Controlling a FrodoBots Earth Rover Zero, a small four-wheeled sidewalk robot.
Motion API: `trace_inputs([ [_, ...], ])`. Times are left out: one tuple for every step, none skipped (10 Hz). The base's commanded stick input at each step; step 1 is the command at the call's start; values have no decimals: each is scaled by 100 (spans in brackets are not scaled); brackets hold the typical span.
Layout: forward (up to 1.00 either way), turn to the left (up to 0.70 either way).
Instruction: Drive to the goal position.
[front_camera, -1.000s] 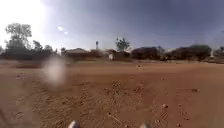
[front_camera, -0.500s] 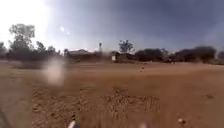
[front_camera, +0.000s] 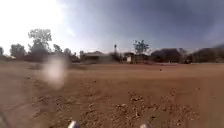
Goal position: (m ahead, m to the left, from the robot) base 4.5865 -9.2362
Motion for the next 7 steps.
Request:
trace_inputs([
  [70,-27],
  [70,-27],
  [70,-27],
  [70,-27],
  [70,-27],
  [70,-27],
  [70,-27],
])
